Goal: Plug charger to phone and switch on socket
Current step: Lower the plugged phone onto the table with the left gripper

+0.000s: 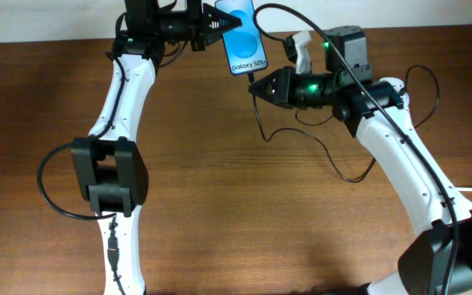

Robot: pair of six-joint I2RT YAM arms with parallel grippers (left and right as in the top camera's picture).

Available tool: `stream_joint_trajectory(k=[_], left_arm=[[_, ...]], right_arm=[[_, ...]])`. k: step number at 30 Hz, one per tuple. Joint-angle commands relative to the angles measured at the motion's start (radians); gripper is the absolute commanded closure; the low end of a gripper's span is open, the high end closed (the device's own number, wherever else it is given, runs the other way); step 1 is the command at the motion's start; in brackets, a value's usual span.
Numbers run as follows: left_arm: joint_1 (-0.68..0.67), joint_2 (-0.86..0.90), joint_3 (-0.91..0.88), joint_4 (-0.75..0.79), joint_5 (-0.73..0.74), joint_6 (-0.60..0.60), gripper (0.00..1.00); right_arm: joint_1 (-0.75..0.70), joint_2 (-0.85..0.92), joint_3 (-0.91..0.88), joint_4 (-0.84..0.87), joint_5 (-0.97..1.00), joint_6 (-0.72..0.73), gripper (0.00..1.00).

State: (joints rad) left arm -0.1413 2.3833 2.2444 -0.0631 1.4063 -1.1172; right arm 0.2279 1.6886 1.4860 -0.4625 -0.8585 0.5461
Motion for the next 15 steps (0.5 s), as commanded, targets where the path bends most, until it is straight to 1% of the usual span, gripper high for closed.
stream_joint_trajectory(k=[1,2,3,4,5,6,8,10,15], left_arm=[[-0.052,-0.009,0.012,-0.005,0.162,0.034,1.0],[-0.052,-0.009,0.012,-0.005,0.162,0.034,1.0],[-0.052,-0.009,0.012,-0.005,0.162,0.034,1.0],[-0.052,-0.009,0.012,-0.005,0.162,0.034,1.0],[-0.052,-0.009,0.012,-0.005,0.162,0.034,1.0],[-0.05,-0.009,0.012,-0.005,0.162,0.034,1.0],[-0.042,-0.009,0.012,-0.005,0.162,0.035,1.0],[-0.03,-0.009,0.012,-0.005,0.161,0.04,1.0],[0.0,-0.008,0.005,-0.005,0.167,0.104,1.0]], right_arm=[[-0.026,0.003,0.037,0.037,0.035,-0.017,0.95],[-0.026,0.003,0.037,0.038,0.035,-0.017,0.94],[-0.026,0.003,0.037,0.039,0.035,-0.017,0.86],[-0.026,0.003,0.037,0.036,0.035,-0.017,0.71],[-0.026,0.003,0.037,0.034,0.035,-0.017,0.58],[-0.026,0.003,0.037,0.031,0.035,-0.017,0.53],[-0.026,0.003,0.037,0.025,0.032,-0.017,0.47],[-0.027,0.003,0.037,0.022,0.023,-0.017,0.44],[-0.039,0.002,0.037,0.014,0.017,-0.017,0.3]])
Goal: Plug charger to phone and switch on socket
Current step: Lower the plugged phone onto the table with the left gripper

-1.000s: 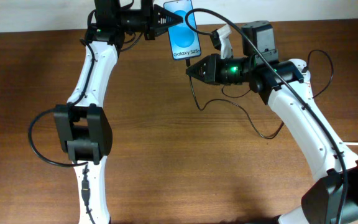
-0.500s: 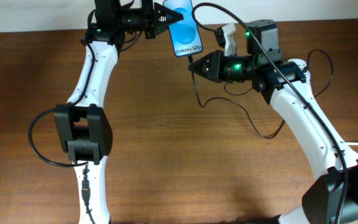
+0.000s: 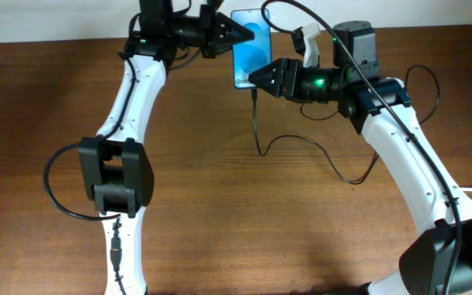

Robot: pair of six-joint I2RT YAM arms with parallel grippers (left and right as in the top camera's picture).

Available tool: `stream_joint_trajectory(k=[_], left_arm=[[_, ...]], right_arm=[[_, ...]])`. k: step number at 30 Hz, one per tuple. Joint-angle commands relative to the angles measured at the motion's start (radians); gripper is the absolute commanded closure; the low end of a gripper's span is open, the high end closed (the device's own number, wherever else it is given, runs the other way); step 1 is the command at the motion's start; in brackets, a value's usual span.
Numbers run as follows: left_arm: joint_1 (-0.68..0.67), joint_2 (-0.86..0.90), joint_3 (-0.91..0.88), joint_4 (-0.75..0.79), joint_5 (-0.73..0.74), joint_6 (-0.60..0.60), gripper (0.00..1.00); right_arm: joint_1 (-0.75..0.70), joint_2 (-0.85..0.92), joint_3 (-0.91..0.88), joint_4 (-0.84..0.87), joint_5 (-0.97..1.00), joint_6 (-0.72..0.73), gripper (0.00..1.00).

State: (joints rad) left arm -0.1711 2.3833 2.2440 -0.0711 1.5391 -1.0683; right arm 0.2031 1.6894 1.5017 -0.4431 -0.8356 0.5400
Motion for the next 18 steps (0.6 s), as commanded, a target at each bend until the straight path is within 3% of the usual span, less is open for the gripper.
stream_joint_trajectory(k=[1,2,6,12,18], left_arm=[[0.034,-0.008,-0.003,0.003,0.034,0.071,1.0],[0.039,-0.008,-0.021,0.002,0.034,0.101,1.0],[0.043,-0.008,-0.156,-0.108,0.021,0.271,1.0],[0.043,-0.008,-0.338,-0.133,-0.117,0.311,1.0],[0.033,-0.008,-0.365,-0.284,-0.27,0.482,1.0]], right_arm=[[-0.022,0.002,0.022,-0.015,-0.006,-0.011,0.27],[-0.042,0.002,0.022,-0.036,-0.005,-0.011,0.2],[-0.136,0.002,0.022,-0.155,0.002,-0.028,0.17],[-0.158,0.002,0.022,-0.296,0.106,-0.099,0.16],[-0.158,0.002,0.021,-0.403,0.236,-0.122,0.12]])
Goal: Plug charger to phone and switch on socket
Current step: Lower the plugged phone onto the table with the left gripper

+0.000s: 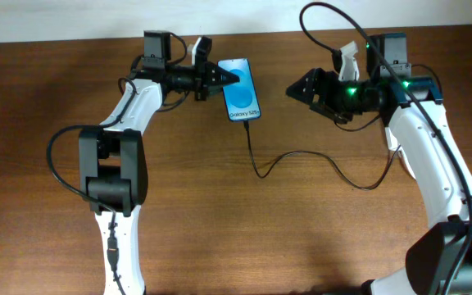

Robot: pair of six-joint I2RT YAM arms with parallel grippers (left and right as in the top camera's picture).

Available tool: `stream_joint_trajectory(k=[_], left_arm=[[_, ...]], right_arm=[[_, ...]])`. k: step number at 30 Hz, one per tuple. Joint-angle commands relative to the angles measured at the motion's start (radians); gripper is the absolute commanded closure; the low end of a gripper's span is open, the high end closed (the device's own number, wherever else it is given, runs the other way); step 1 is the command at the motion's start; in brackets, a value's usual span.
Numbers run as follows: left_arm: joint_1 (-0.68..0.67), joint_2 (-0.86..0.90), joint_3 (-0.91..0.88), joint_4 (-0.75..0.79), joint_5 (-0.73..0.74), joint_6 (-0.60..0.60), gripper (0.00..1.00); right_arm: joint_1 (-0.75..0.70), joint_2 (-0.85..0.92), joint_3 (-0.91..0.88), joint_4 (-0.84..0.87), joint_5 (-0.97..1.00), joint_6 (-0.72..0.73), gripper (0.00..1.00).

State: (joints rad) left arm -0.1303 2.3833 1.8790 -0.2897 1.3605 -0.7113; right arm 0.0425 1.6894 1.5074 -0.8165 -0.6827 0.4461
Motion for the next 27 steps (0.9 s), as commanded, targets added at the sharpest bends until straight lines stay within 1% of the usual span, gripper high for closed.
stream_joint_trajectory(k=[1,5,6,9,12,14,17,21,22,27], left_arm=[[-0.013,-0.008,0.0,-0.13,-0.143,0.169,1.0],[-0.03,-0.008,0.0,-0.29,-0.295,0.282,1.0],[-0.037,-0.008,0.0,-0.313,-0.311,0.297,1.0],[-0.057,-0.008,0.0,-0.349,-0.315,0.343,1.0],[-0.066,-0.008,0.0,-0.449,-0.444,0.41,1.0],[-0.065,-0.008,0.0,-0.489,-0.519,0.418,1.0],[-0.065,-0.008,0.0,-0.487,-0.548,0.417,1.0],[-0.069,-0.008,0.0,-0.512,-0.634,0.417,1.0],[-0.073,-0.008,0.0,-0.522,-0.655,0.417,0.98],[-0.083,-0.008,0.0,-0.535,-0.67,0.417,0.96]], right_arm=[[0.003,0.002,0.016,-0.047,0.101,-0.031,0.12],[0.003,0.002,0.016,-0.095,0.154,-0.05,0.12],[0.003,0.002,0.016,-0.101,0.173,-0.05,0.1],[0.003,0.002,0.016,-0.105,0.183,-0.05,0.09],[0.003,0.002,0.016,-0.115,0.196,-0.05,0.09],[0.003,0.002,0.016,-0.12,0.209,-0.054,0.09],[0.003,0.002,0.016,-0.12,0.209,-0.054,0.09],[0.003,0.002,0.016,-0.128,0.224,-0.054,0.09],[0.003,0.002,0.016,-0.13,0.224,-0.054,0.09],[0.003,0.002,0.016,-0.131,0.224,-0.054,0.08]])
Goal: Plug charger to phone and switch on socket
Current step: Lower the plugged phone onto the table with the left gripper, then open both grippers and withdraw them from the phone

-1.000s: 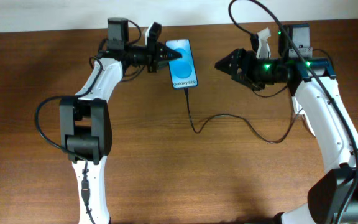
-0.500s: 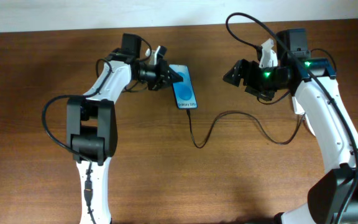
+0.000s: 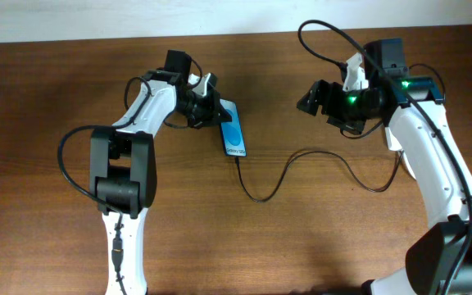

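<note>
The phone (image 3: pixel 233 135), its blue screen lit, lies slanted left of the table's centre. A thin black charger cable (image 3: pixel 301 154) runs from its lower end in a loop toward the right. My left gripper (image 3: pixel 215 114) is at the phone's upper left edge and seems shut on it. Well to the right of the phone hangs my right gripper (image 3: pixel 306 97), apparently open, holding nothing and pointing left. No socket shows in this view.
The brown wooden table (image 3: pixel 47 164) fills the view, with a pale wall strip along the back. The cable's far end passes under the right arm (image 3: pixel 420 156). A white cord shows at the right edge.
The left gripper has drawn the phone nearer and lower on the table, and it now lies more slanted. The right gripper sits slightly further right and lower. The cable stays in the phone.
First the left gripper held the phone at the back edge while the right gripper held the cable's plug just below it. Then the right gripper was at the phone's lower end. Later it was far to the right, the cable left in the phone, which now sits nearer.
</note>
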Robot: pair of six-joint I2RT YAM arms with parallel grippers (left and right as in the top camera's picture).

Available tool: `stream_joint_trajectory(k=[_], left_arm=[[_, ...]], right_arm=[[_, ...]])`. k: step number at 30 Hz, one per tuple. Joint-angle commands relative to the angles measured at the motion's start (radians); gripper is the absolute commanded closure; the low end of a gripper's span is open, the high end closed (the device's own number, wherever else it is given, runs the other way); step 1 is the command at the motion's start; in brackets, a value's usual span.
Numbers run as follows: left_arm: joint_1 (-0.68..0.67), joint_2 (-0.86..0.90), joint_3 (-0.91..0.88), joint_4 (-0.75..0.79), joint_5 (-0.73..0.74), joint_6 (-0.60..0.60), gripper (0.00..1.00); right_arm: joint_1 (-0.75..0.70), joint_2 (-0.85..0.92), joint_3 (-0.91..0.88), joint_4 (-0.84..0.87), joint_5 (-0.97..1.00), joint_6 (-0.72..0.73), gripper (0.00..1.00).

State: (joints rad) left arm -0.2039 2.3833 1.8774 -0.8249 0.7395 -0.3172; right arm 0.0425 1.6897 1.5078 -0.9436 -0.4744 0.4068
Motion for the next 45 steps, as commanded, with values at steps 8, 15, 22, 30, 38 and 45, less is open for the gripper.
stream_joint_trajectory(k=[8,15,22,30,38,45], left_arm=[[-0.01,-0.008,0.002,-0.009,-0.109,0.023,0.71],[-0.01,-0.008,0.002,-0.046,-0.256,0.024,0.55],[-0.01,-0.008,0.002,-0.092,-0.402,0.024,0.38],[0.013,-0.016,0.15,-0.199,-0.501,0.024,0.33],[0.132,-0.106,0.467,-0.277,-0.501,0.024,0.12],[0.23,-0.144,0.497,-0.277,-0.501,0.023,0.01]], right_arm=[[0.003,0.002,0.015,-0.023,0.016,-0.034,0.08],[0.003,0.002,0.015,-0.022,0.016,-0.034,0.08],[0.003,0.002,0.015,-0.023,0.017,-0.037,0.08],[0.003,0.002,0.015,-0.045,0.068,-0.037,0.08],[-0.006,-0.003,0.016,-0.058,0.068,-0.059,0.09],[-0.044,-0.025,0.016,-0.079,0.068,-0.06,0.09]])
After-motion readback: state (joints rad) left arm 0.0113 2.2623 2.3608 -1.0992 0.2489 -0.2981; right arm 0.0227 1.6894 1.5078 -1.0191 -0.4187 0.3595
